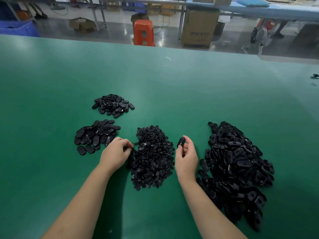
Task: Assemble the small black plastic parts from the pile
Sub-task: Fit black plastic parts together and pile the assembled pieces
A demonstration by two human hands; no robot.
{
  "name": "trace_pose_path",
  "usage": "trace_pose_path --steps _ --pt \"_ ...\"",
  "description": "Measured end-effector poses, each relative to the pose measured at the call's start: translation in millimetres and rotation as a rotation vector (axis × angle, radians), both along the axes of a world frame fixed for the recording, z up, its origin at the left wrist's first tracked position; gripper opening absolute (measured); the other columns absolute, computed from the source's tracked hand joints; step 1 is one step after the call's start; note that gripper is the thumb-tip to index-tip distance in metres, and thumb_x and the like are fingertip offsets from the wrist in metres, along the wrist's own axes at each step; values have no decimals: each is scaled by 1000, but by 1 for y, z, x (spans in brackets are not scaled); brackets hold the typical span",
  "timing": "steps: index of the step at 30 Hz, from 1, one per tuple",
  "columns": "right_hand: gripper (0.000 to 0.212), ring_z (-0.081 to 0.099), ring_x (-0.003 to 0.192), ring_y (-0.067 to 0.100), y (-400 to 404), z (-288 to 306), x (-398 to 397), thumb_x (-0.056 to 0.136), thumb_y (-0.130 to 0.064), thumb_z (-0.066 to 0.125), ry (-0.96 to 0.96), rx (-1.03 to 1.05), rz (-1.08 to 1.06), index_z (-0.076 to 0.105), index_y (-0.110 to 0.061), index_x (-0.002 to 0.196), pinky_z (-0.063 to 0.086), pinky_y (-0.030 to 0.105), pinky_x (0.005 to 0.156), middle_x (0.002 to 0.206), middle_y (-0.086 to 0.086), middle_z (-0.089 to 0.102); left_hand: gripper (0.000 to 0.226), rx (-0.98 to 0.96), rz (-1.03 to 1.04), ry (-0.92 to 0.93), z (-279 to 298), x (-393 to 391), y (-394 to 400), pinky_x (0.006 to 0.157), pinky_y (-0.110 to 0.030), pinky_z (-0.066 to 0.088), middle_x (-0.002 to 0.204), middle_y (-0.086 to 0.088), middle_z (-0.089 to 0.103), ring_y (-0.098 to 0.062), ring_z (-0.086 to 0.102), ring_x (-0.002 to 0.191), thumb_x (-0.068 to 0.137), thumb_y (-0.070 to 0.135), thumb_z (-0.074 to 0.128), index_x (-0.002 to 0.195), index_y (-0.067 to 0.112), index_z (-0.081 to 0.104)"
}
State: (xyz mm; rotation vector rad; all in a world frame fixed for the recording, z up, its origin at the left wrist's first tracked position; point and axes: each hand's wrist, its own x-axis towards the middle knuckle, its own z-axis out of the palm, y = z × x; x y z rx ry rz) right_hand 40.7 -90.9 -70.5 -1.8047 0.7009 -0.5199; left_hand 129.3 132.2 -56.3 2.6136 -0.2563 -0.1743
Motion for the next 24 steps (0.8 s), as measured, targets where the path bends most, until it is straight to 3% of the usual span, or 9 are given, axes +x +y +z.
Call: trace_pose_path --steps 5,8,12,16,21,24 --pt "39 65 100 14 -1 0 0 101 -12 54 -36 -35 18 59 -25 137 56 37 89 110 -10 65 16 8 40 44 4 4 -10 73 -37 58 95 11 61 -10 61 75 92 21 64 85 35 65" --pt "39 59 99 -1 -2 -2 0 101 -11 52 -49 -59 10 61 -26 136 48 21 85 106 -26 56 18 37 47 79 7 3 -19 73 -34 57 88 12 66 -11 63 76 91 20 62 83 36 63" --pt "40 59 91 5 -3 -4 -1 103 -10 49 -64 -52 16 60 -28 136 46 17 76 102 -5 58 14 -5 140 39 13 1 -29 72 -34 57 87 10 68 -14 64 77 91 20 60 87 32 66" --pt "41 62 94 11 -3 -4 0 102 -10 51 -62 -28 28 58 -26 139 53 26 81 106 -2 60 10 -224 159 -32 21 -1 -47 57 -28 45 89 10 67 -11 55 61 92 19 64 88 27 68" --pt "41 68 100 13 -4 -5 1 100 -9 54 -52 5 18 56 -19 140 56 39 93 114 -7 60 12 -802 171 302 27 -13 -87 50 -19 43 62 9 63 -10 49 53 92 8 69 90 19 74" --pt "44 69 96 12 -4 -5 2 98 -8 54 -66 28 20 55 -20 140 56 37 92 113 -6 60 14 -971 146 399 27 -20 -105 48 -22 41 64 -1 54 -10 44 52 92 -1 68 99 9 72"
